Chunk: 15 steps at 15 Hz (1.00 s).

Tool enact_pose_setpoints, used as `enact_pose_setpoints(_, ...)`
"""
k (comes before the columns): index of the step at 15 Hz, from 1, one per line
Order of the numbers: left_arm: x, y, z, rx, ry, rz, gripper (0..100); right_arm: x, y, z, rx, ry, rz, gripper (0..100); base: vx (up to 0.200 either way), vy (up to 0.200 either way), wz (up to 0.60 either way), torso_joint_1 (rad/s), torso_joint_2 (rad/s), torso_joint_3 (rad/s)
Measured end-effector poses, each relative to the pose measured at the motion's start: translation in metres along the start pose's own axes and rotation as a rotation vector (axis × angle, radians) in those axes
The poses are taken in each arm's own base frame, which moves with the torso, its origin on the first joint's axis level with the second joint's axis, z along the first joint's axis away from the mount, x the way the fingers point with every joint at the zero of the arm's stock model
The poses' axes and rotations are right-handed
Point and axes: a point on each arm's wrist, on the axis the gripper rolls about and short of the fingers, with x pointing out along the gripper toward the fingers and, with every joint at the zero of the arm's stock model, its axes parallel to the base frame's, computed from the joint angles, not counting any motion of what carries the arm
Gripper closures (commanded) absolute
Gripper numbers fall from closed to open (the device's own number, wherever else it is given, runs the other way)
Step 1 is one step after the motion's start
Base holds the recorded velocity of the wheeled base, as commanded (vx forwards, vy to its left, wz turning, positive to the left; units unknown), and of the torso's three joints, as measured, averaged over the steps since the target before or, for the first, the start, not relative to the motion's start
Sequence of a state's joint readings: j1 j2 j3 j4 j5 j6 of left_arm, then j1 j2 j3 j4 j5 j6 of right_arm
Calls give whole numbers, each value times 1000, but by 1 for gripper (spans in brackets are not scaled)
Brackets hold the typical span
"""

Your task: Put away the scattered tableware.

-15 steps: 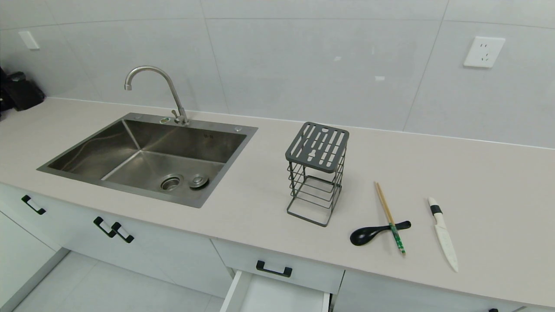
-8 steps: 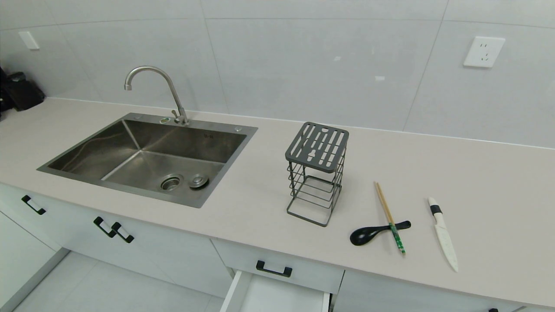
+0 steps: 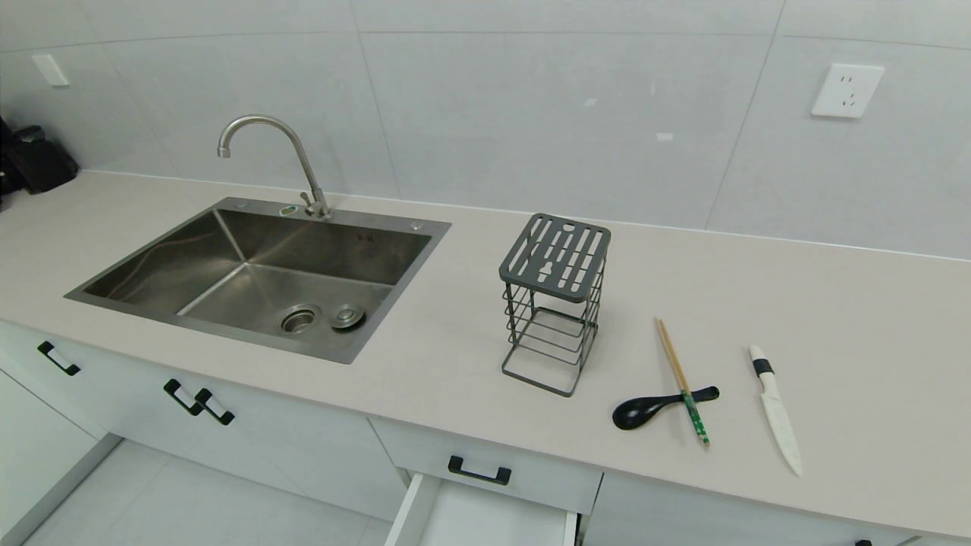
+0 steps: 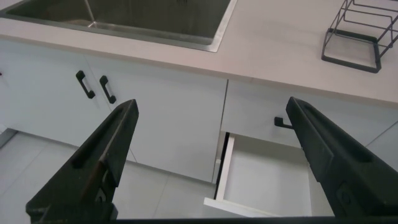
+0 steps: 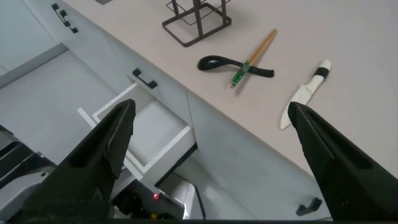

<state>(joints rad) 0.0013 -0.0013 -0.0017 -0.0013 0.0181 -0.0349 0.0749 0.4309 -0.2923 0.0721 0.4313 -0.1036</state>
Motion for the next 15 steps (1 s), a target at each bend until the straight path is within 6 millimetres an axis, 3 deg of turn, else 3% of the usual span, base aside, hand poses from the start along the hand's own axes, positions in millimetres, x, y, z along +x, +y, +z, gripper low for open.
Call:
enact_pose_setpoints(11, 0, 0, 0, 0, 0, 0, 0, 60, -31, 42, 91, 234, -5, 0, 0, 0, 0, 0, 0, 0)
enact_pose_setpoints(15, 0, 0, 0, 0, 0, 0, 0, 81, -36, 46, 80, 306, -22, 0, 0, 0, 0, 0, 0, 0)
